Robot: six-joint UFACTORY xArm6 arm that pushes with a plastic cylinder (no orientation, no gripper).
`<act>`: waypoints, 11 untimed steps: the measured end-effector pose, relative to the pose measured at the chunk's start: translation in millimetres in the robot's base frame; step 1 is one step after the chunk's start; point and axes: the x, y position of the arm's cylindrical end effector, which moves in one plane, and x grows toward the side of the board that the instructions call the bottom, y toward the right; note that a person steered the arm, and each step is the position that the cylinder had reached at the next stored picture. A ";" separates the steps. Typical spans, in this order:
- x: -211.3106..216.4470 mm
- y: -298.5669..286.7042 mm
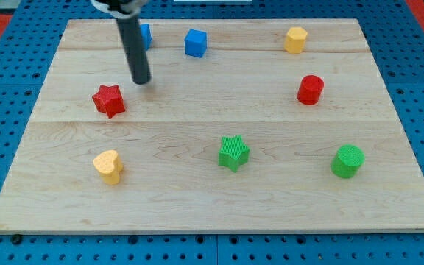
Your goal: Slide green star to the center
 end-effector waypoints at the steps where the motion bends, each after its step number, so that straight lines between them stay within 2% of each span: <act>1: 2.0 25.1; 2: 39.0 73.3; 4: 155.7 208.4; 5: 181.7 200.0; 6: 174.1 134.8; 7: 166.7 113.4; 8: 138.3 129.8; 9: 125.3 108.6; 10: 145.0 89.0; 11: 114.6 95.9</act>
